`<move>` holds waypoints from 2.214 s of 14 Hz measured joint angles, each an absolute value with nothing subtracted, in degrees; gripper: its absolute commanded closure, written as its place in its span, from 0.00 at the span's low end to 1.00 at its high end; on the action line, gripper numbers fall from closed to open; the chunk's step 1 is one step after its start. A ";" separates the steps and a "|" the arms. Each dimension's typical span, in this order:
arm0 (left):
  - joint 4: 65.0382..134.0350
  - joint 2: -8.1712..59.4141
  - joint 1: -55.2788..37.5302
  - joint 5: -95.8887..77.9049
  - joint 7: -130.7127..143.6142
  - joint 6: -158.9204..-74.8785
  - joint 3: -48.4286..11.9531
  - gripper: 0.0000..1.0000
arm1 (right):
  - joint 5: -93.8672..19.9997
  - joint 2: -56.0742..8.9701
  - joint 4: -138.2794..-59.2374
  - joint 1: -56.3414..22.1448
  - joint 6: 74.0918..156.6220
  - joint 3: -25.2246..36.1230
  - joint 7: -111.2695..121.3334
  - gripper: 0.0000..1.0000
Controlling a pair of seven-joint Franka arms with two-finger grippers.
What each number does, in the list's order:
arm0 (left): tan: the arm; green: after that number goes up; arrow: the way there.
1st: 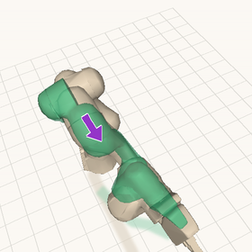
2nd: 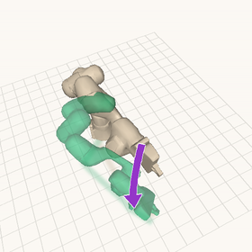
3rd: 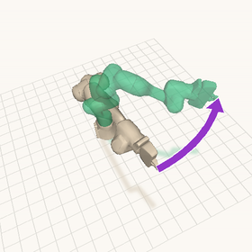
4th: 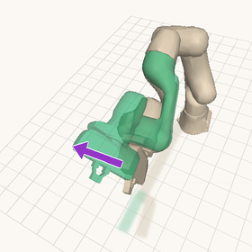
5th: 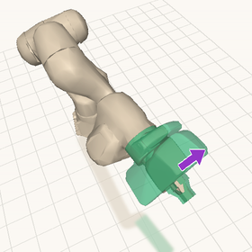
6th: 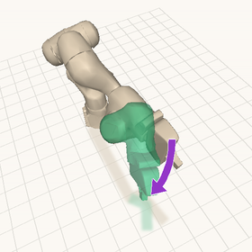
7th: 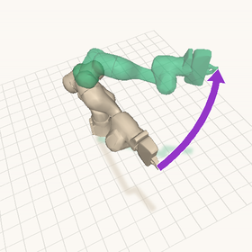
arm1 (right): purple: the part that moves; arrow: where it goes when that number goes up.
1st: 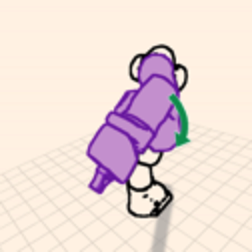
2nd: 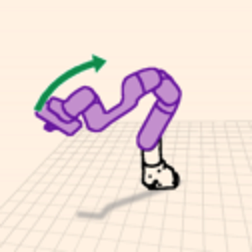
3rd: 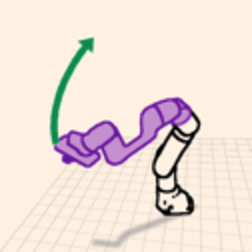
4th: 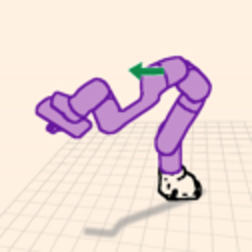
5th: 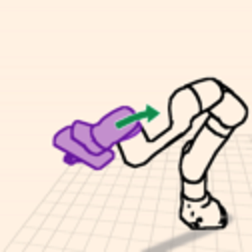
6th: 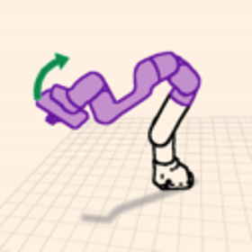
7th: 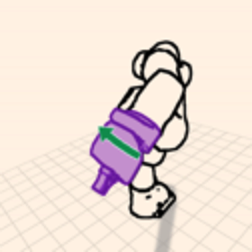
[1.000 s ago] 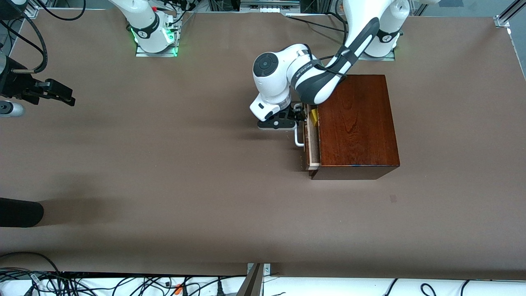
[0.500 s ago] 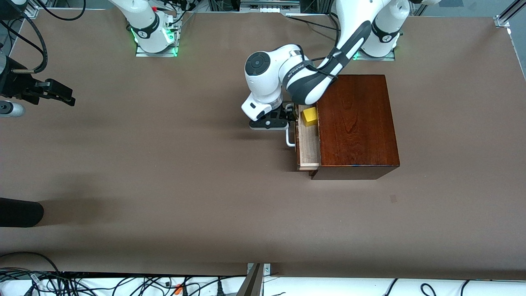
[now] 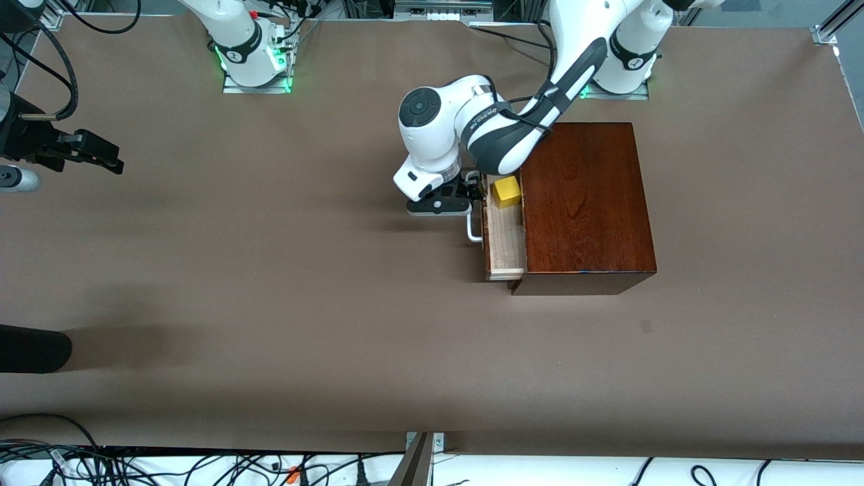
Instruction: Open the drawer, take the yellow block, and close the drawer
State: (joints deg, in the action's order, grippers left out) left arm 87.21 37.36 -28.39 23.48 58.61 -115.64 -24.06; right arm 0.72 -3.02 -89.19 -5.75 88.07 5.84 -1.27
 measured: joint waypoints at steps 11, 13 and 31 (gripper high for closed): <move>74.66 32.94 -25.76 16.93 48.28 -98.76 -24.02 0.00 | 0.72 -3.02 -89.19 -5.75 88.07 5.83 -1.26 0.00; 72.52 29.69 -20.81 14.14 41.60 -93.37 -23.93 0.00 | 0.72 -3.02 -89.19 -5.75 88.08 5.83 -1.26 0.00; 90.75 1.45 -5.57 1.19 0.83 -87.25 1.78 0.00 | -2.79 -6.75 -87.89 -20.16 101.18 -16.16 -83.69 0.00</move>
State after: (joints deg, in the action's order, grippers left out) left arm 90.75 1.45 -5.57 1.19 0.83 -87.25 1.78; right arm -2.79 -6.75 -87.89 -20.16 101.18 -16.16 -83.69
